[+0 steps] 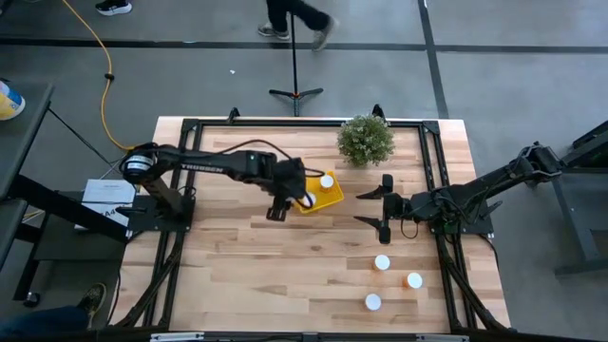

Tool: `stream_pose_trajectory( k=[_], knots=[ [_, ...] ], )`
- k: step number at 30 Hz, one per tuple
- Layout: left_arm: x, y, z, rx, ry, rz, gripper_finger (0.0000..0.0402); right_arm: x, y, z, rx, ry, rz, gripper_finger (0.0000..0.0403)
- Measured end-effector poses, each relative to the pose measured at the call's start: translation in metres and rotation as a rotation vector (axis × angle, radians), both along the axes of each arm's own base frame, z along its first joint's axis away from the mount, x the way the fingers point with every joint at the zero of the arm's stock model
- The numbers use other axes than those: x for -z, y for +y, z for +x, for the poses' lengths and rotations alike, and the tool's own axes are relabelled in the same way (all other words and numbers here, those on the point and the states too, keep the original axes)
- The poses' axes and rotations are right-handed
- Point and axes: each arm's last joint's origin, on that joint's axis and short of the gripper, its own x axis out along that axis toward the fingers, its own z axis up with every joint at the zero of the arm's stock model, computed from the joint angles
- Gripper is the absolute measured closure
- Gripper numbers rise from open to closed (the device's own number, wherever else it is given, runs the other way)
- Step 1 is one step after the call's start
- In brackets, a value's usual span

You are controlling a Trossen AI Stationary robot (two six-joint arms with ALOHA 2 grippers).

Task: Pick and place pill bottles into a basket
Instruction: Put the orange pill bottle into the yellow bin

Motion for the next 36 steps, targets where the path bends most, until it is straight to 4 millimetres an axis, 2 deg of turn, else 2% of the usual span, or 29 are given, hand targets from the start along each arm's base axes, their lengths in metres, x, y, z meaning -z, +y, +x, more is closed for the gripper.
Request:
stream_pose_trajectory(
  k=[9,15,23,29,36],
  knots=[
    [0.015,0.028,0.009,-0.021,0.001,0.026,0.0175,0.001,0.000,0.000,0.004,0.010,-0.005,0.0135],
    [0.019,0.043,0.009,-0.054,0.000,0.019,0.0162,0.002,0.000,-0.001,0.011,0.016,-0.009,0.0135],
    [0.023,0.044,0.015,-0.032,-0.015,0.015,0.0175,0.003,-0.001,-0.001,0.011,0.031,-0.014,0.0135],
    [0.030,0.045,0.015,-0.035,0.018,0.015,0.0159,0.003,-0.001,-0.001,0.011,0.032,-0.014,0.0135],
    [0.040,0.046,0.021,-0.029,0.028,0.018,0.0175,0.003,-0.001,-0.001,0.014,0.034,-0.016,0.0135]
  ],
)
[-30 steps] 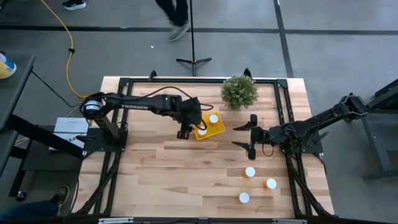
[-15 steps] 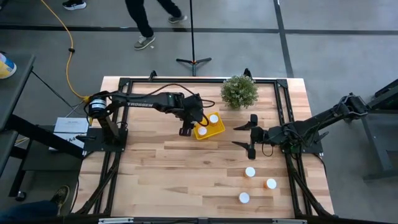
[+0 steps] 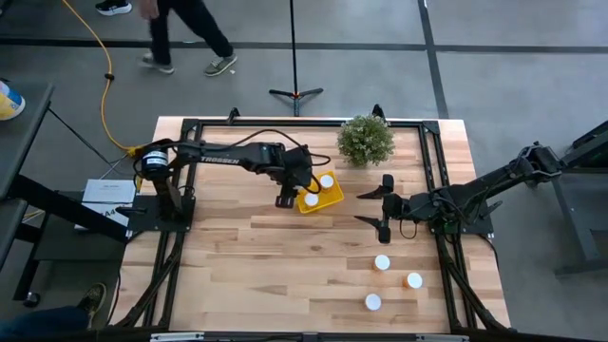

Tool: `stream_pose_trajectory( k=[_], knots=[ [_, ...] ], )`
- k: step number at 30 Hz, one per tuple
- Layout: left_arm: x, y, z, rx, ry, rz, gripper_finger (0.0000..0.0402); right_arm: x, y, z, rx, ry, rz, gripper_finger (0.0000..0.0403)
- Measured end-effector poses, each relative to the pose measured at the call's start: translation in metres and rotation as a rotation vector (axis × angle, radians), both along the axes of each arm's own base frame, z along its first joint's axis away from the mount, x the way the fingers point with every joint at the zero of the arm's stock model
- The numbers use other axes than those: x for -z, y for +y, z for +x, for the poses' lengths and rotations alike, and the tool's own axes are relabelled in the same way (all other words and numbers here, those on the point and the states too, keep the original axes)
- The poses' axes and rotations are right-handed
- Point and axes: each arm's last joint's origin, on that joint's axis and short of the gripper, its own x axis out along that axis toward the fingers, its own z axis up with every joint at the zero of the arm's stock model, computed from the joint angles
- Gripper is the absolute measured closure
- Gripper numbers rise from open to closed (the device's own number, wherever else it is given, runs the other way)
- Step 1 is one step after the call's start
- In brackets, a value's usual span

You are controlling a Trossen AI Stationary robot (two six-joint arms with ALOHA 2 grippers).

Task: Pick and place pill bottles into a basket
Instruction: Put the orange pill bottle into the yellow bin

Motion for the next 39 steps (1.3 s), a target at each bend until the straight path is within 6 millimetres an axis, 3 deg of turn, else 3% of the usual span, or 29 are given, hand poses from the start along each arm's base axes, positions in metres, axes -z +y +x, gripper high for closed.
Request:
stream_pose_trajectory(
  k=[7,16,24,34,39],
  knots=[
    [0.011,0.000,0.001,0.001,0.051,-0.009,0.0154,0.000,0.000,0.000,-0.003,0.001,0.001,0.0135],
    [0.010,0.001,0.003,0.016,0.055,-0.004,0.0175,0.000,0.000,0.000,0.000,0.001,0.000,0.0135],
    [0.006,0.001,0.005,0.004,0.040,0.002,0.0119,0.001,0.000,0.000,-0.001,0.007,-0.002,0.0135],
    [0.005,0.002,0.004,-0.005,0.048,0.047,0.0145,0.001,0.000,0.000,-0.001,0.010,-0.003,0.0135],
    [-0.007,0.002,0.000,-0.024,0.090,0.058,0.0142,0.001,0.000,0.000,0.002,0.011,0.005,0.0135]
  ],
)
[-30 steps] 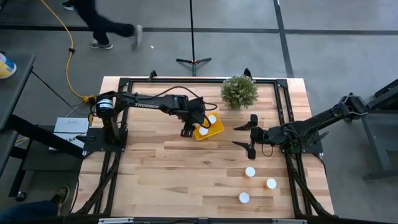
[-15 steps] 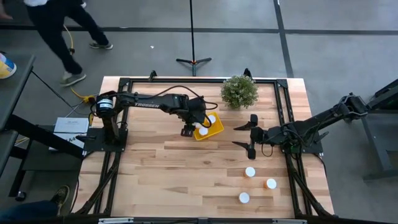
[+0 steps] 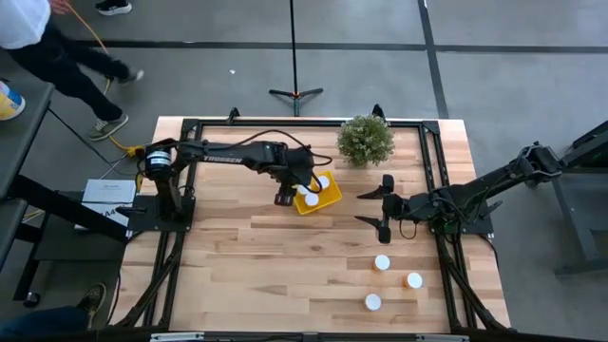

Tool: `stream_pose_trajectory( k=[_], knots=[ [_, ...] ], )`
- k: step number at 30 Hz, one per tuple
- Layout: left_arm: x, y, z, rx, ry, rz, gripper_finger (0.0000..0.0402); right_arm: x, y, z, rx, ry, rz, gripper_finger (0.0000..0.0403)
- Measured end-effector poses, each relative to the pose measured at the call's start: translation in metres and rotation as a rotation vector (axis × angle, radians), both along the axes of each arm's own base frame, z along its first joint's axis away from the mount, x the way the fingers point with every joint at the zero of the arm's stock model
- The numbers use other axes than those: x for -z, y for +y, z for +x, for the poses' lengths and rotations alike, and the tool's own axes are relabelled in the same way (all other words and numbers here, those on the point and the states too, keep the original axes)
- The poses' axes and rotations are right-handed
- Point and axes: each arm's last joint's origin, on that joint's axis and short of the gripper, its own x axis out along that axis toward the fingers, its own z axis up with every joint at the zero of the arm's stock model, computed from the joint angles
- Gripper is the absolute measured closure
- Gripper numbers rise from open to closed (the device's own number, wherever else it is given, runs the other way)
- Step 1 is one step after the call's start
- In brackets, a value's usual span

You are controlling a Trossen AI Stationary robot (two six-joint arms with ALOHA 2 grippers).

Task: Pick and place pill bottles into a basket
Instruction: Put the orange pill bottle into the yellow bin

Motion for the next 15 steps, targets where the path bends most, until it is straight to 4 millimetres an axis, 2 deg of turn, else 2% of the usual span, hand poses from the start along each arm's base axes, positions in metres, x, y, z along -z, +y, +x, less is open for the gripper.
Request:
stream_pose_trajectory(
  k=[5,8,12,15],
  knots=[
    [-0.029,-0.008,-0.004,-0.093,0.012,-0.114,0.0155,0.001,0.000,0.000,0.003,0.009,0.005,0.0135],
    [-0.044,-0.018,-0.011,-0.063,-0.070,-0.230,0.0178,0.001,0.000,0.000,0.006,0.008,0.014,0.0135],
    [-0.051,-0.034,-0.029,-0.014,-0.178,-0.273,0.0215,0.001,-0.001,0.000,0.024,0.005,0.033,0.0135],
    [-0.052,-0.047,-0.055,0.003,-0.248,-0.283,0.0241,0.002,-0.001,-0.001,0.034,0.010,0.030,0.0135]
  ],
)
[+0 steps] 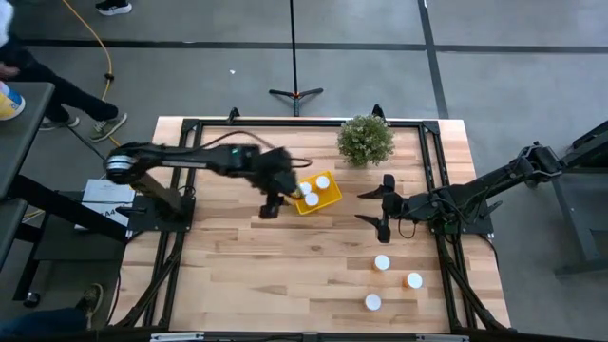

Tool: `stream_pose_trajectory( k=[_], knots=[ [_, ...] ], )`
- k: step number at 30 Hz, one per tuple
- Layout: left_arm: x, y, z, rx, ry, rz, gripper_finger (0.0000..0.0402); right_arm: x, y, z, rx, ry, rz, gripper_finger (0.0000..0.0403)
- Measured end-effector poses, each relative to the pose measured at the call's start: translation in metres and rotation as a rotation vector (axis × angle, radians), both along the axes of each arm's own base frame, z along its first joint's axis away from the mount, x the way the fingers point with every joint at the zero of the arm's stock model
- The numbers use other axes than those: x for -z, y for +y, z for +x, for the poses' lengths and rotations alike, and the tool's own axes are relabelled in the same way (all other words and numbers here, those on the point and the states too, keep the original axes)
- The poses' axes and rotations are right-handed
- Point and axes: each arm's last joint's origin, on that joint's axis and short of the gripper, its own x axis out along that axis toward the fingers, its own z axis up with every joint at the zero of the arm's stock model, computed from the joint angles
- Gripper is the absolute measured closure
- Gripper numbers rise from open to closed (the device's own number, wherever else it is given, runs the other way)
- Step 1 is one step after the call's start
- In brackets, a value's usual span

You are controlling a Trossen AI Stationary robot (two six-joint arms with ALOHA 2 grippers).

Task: Pick and place pill bottles into a basket
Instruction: Put the orange pill bottle into the yellow bin

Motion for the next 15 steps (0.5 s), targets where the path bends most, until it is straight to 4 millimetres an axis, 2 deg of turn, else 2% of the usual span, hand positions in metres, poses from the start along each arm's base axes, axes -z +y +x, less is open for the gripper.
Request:
stream_pose_trajectory(
  k=[9,15],
  knots=[
    [0.034,-0.039,-0.092,-0.002,-0.377,-0.023,0.0302,0.000,0.001,0.000,-0.037,0.001,0.011,0.0135],
    [0.058,-0.053,-0.138,0.012,-0.569,0.011,0.0328,-0.001,0.002,0.001,-0.061,-0.002,0.001,0.0135]
  ],
)
